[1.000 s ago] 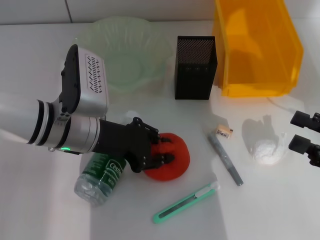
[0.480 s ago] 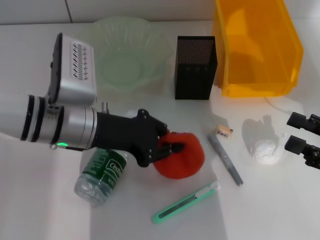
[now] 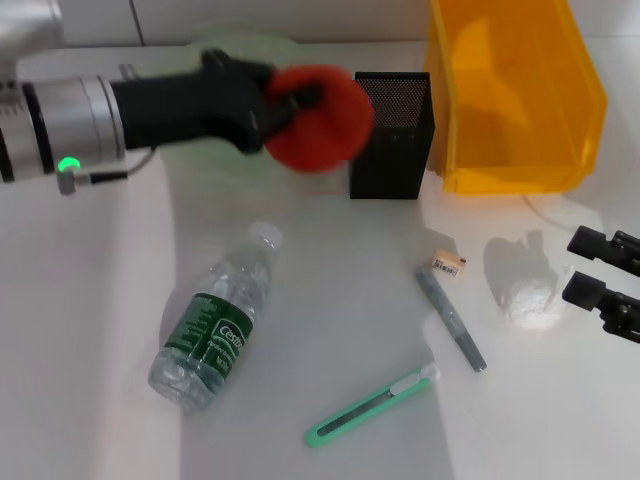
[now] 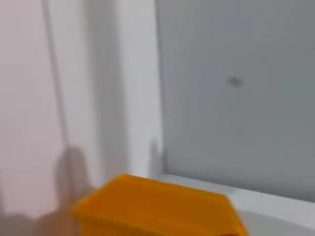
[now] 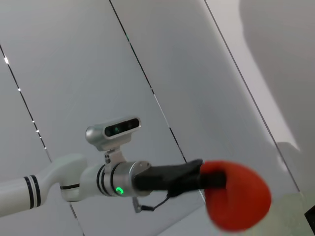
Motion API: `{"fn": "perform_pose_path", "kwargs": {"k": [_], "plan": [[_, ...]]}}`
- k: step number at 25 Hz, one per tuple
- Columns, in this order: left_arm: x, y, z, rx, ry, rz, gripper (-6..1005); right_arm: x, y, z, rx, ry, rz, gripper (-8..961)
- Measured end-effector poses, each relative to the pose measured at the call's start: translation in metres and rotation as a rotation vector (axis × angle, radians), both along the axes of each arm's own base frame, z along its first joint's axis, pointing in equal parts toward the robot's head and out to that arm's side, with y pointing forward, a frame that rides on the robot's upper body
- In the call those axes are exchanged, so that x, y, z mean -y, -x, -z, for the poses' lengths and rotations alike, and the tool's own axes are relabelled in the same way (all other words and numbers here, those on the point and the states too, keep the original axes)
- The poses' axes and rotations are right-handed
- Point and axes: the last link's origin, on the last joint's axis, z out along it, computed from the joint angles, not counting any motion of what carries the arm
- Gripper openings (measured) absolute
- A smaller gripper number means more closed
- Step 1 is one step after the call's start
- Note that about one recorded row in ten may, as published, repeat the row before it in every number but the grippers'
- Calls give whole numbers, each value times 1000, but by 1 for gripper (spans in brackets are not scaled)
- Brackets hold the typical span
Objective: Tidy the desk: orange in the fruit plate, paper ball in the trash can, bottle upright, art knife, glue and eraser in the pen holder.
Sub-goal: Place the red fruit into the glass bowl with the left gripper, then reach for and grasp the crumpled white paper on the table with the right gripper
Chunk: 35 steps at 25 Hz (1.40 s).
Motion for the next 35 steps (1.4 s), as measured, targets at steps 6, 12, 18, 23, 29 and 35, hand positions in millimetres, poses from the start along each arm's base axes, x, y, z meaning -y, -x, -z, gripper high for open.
{"fn": "perform_pose_path", "kwargs": {"k": [6,12,18,23,29,35], "plan": [[-43,14,-14,41,-194,-216,102,1,1,8,-33,-7,4,723],[-68,32,-15,32,-299,-410,100,0,6,16,-55,8,2,722],[-66,35,-13,33,-296,-418,166,-3,8,20,-52,6,11,722],[-47,30,-18,149,-219,-345,540,-10,10,23,-51,0,15,722],[-8,28,-32,276,-101,-173,719,-21,17,20,-64,-4,-1,723],[59,49,-34,168,206,36,842,-47,25,-30,52,40,-19,723]]}}
